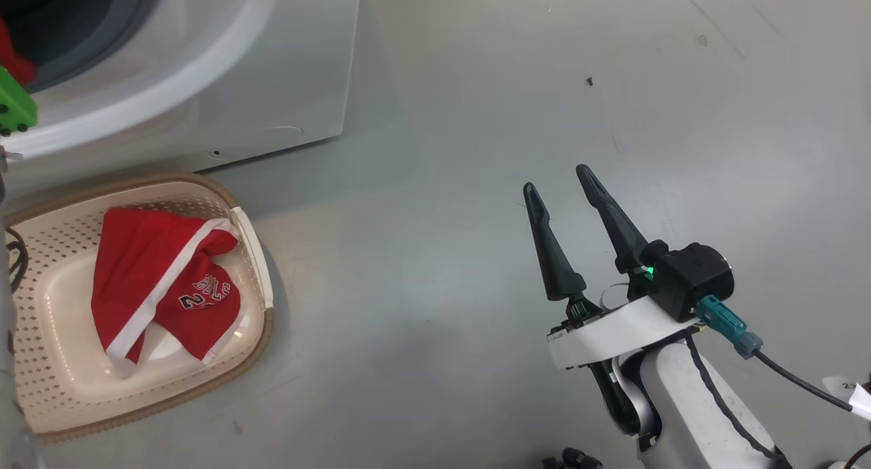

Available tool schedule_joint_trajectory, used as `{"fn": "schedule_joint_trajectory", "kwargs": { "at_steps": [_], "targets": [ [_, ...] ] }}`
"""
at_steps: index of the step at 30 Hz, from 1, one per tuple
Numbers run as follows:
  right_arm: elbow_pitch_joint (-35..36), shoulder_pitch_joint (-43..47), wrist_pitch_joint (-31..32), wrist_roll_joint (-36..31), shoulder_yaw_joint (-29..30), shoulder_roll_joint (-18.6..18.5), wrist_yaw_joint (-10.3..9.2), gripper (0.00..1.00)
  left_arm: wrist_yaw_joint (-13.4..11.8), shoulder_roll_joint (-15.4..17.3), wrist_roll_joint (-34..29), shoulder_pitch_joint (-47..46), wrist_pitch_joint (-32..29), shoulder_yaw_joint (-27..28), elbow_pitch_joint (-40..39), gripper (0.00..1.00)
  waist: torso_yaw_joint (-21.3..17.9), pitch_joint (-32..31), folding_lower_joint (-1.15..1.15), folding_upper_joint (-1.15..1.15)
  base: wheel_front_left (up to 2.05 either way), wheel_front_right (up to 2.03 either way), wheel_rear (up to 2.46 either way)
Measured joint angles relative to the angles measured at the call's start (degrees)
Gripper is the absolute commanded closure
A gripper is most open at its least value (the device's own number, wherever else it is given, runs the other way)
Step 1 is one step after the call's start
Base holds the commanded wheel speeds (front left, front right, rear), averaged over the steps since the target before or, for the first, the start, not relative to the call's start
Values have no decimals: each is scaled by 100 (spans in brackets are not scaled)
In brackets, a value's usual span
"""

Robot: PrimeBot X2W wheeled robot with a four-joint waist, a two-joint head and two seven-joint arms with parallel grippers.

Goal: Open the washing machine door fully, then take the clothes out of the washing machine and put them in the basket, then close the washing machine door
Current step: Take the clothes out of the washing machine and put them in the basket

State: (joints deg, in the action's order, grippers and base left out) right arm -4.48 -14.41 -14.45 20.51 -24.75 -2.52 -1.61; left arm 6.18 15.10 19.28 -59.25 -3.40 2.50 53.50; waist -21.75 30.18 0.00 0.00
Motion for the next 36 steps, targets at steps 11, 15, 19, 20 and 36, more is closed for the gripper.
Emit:
{"fn": "schedule_joint_trajectory", "kwargs": {
  "at_steps": [11,15,19,20,36],
  "targets": [
    [-191,196,0,-101,143,-7,99,0,68,-212,141,522,592,-7,164,100,328,-519,0,0,0,0,0],
    [-256,257,0,-131,203,-10,124,0,70,-209,141,760,813,-68,181,100,444,-722,0,0,0,0,0],
    [-301,387,0,-140,220,-10,154,0,74,-220,141,1034,1015,-125,202,100,551,-922,0,0,0,0,0],
    [-310,422,0,-140,230,-10,155,0,74,-229,141,1103,1066,-149,208,100,578,-971,0,0,0,0,0],
    [-415,753,0,-141,401,-13,270,0,102,-584,302,2118,1612,-693,-36,100,958,-1634,0,0,0,0,0]
  ]
}}
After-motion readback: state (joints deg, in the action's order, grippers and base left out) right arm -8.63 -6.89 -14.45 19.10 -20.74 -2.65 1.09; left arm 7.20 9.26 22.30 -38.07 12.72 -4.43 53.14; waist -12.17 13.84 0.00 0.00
